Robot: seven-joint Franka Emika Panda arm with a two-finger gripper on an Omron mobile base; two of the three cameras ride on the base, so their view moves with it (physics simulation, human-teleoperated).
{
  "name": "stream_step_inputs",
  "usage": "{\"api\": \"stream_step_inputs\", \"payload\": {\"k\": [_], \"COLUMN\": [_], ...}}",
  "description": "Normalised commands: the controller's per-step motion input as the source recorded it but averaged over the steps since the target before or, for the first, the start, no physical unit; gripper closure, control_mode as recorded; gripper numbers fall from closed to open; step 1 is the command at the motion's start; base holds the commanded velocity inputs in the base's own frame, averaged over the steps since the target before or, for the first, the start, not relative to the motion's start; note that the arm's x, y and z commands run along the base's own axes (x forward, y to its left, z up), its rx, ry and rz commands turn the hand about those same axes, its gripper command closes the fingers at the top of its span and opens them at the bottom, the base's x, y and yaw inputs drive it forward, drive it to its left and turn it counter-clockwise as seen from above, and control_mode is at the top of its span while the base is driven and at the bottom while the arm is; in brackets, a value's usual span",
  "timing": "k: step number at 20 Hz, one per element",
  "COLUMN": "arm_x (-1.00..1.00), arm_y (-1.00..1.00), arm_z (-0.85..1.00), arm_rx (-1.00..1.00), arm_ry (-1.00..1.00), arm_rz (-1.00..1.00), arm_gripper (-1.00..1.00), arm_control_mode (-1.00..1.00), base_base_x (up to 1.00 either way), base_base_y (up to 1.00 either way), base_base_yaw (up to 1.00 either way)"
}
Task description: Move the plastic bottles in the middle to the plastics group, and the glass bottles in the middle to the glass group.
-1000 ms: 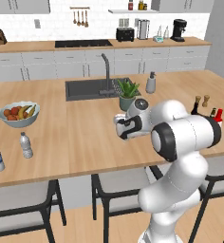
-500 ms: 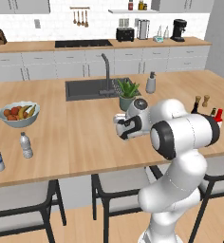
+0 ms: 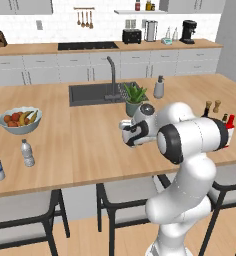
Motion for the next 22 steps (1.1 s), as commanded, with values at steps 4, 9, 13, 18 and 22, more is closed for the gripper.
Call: {"api": "stream_step_inputs", "payload": {"k": [4, 9, 13, 18, 22], "arm_x": [0.00, 0.01, 0.02, 0.07, 0.02], "arm_y": [0.00, 0.00, 0.01, 0.07, 0.04], "arm_z": [-0.12, -0.03, -0.04, -0.08, -0.04], "arm_rx": [0.00, 0.00, 0.00, 0.00, 0.00], "arm_ry": [0.00, 0.00, 0.00, -0.03, -0.01], "arm_rz": [0.00, 0.00, 0.00, 0.00, 0.00], "arm_gripper": [-1.00, -1.00, -1.00, -1.00, 1.00], "arm_control_mode": [-1.00, -1.00, -1.00, -1.00, -1.00], "base_base_x": [0.00, 0.00, 0.00, 0.00, 0.00], "base_base_y": [0.00, 0.00, 0.00, 0.00, 0.00], "base_base_yaw": [0.00, 0.00, 0.00, 0.00, 0.00]}}
